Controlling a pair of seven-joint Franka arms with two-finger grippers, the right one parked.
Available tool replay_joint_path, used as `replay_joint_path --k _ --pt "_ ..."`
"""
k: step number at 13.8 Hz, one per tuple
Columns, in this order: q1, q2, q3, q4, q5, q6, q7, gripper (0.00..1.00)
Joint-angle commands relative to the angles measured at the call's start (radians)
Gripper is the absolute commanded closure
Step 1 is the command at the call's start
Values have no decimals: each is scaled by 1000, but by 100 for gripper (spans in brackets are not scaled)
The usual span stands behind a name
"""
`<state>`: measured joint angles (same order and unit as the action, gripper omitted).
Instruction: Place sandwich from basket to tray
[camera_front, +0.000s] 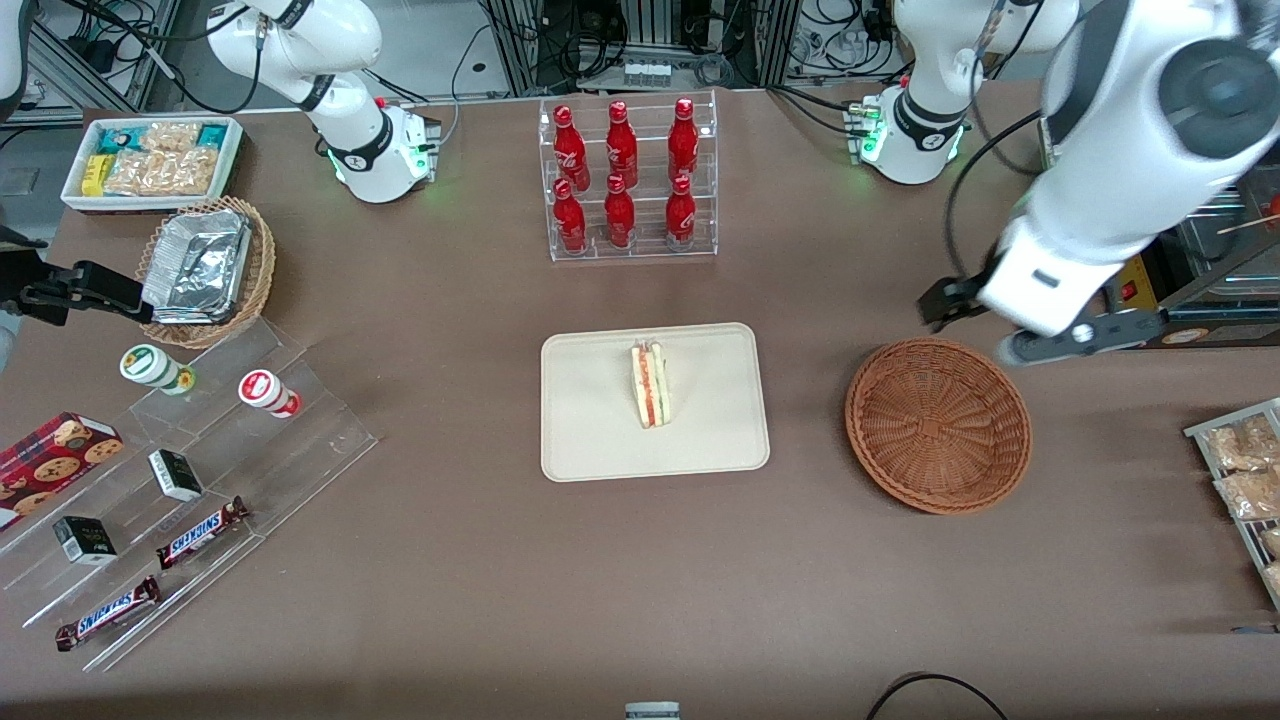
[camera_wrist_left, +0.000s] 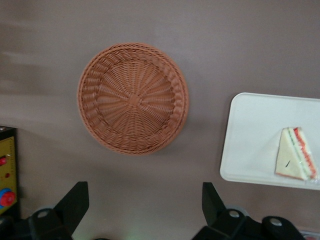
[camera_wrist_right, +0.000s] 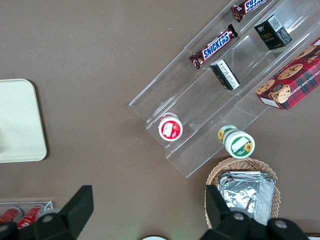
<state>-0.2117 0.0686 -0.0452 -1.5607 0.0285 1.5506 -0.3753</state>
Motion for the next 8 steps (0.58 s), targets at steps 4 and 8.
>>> replay_joint_path --k 4,8 --pt "115 -121 -5 -78 -15 -84 333 0" --pt "112 -116 24 -36 -15 -80 380 0"
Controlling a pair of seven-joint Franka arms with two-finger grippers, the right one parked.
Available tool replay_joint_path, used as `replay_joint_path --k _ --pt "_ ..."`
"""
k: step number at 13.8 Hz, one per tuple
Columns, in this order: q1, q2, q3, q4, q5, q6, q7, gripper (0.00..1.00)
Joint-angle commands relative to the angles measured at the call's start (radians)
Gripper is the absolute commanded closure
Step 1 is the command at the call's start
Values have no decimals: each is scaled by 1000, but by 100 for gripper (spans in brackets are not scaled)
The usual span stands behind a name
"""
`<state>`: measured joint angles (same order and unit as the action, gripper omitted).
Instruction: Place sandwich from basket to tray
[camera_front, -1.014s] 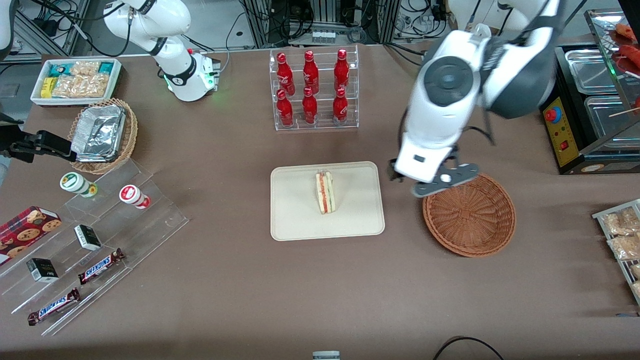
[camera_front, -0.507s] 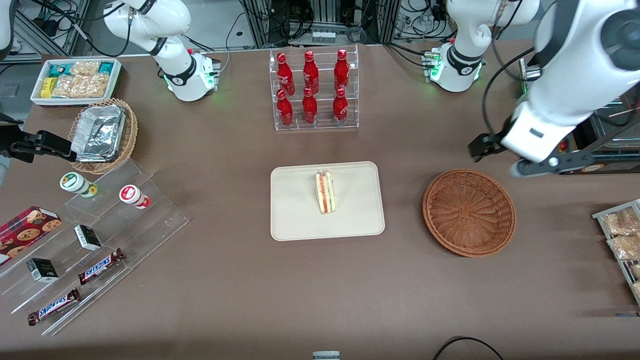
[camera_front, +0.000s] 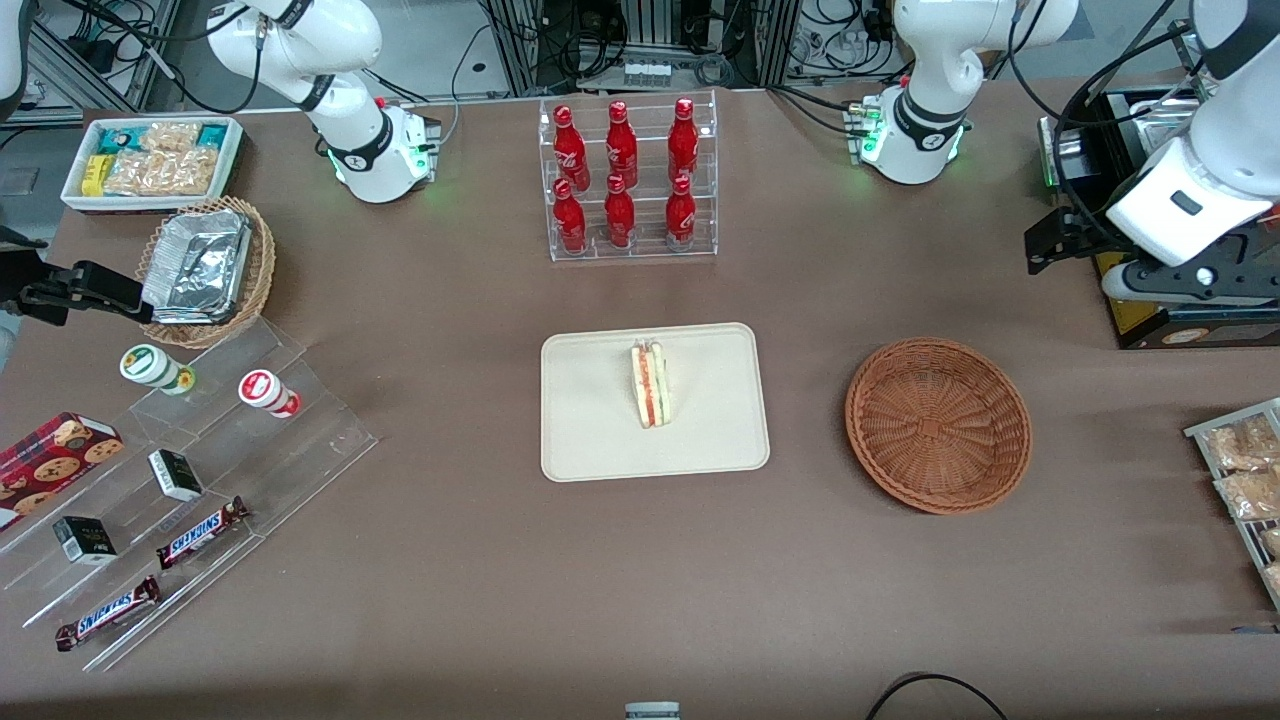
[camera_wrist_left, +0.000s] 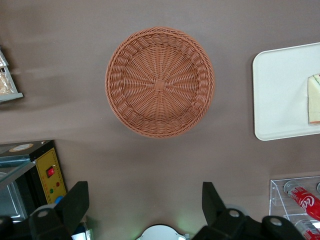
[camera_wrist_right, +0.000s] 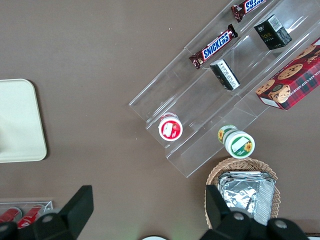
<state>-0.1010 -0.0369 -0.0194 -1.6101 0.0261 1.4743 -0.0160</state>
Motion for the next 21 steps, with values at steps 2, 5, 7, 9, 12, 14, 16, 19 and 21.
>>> replay_joint_path --k 2,5,7,9,12,14,16,19,21 --pt "-6 35 -7 94 -6 -23 14 0" --pt "-5 29 -7 104 -5 -32 24 0" --pt "3 26 -4 105 -2 -32 30 0" --pt "4 23 -2 107 -2 -32 30 0" --pt "17 20 -1 107 -3 -45 25 0" --pt "18 23 -1 108 -5 -66 24 0" --pt "18 25 -1 107 -2 -68 30 0" --pt "20 31 1 105 3 -66 25 0" --pt "21 29 4 102 3 -66 28 0"
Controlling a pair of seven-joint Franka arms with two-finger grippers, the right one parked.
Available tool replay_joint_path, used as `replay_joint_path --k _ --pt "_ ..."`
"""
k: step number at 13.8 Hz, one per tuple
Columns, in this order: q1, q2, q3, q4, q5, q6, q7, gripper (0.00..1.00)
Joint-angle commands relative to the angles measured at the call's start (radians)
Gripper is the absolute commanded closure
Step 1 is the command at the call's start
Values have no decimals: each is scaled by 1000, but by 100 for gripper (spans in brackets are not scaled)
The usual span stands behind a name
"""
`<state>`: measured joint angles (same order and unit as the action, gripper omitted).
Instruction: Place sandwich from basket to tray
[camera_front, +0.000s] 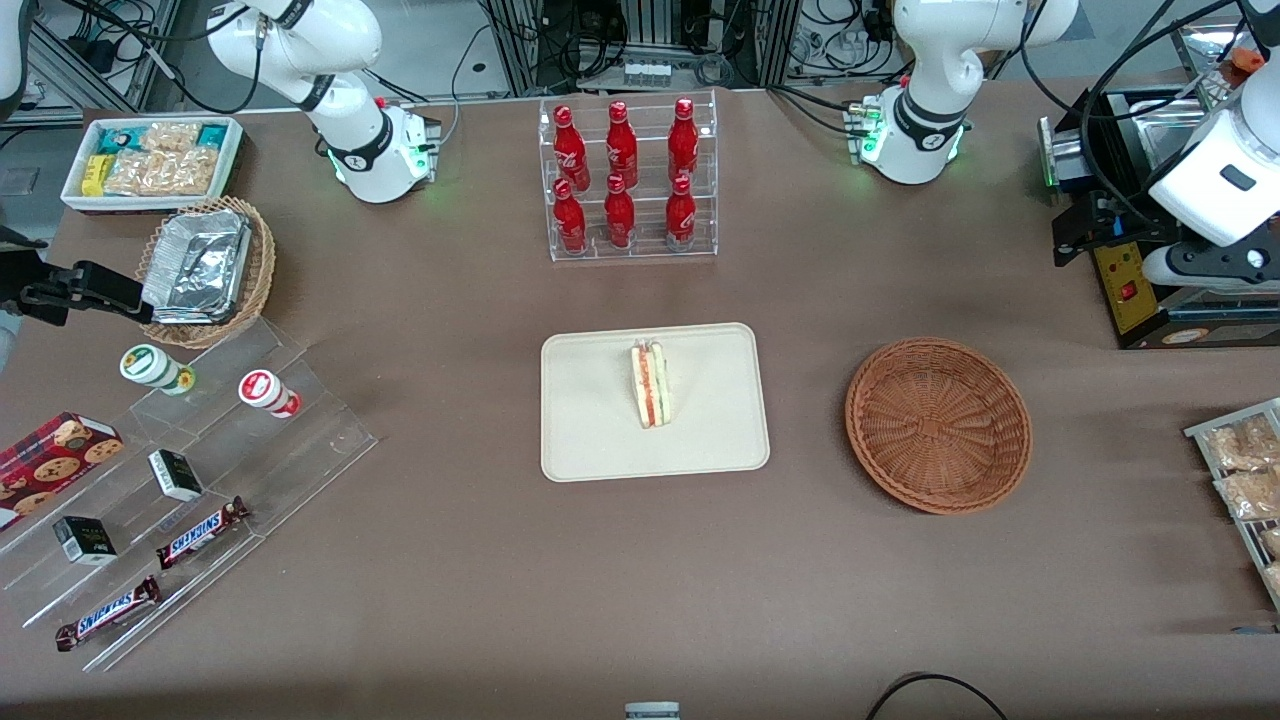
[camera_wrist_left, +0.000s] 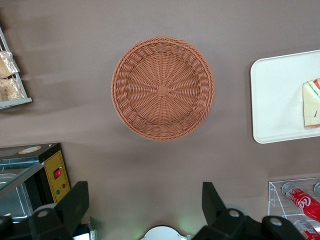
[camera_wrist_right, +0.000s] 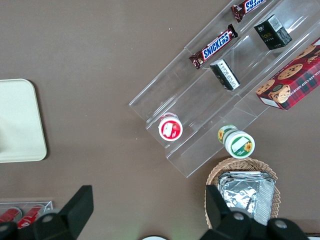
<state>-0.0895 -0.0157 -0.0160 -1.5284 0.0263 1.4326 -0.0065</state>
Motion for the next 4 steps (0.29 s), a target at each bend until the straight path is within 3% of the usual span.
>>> replay_joint_path --k 1,4 --pt "8 11 19 21 3 -24 20 0" --pt "8 13 33 19 3 -18 19 0"
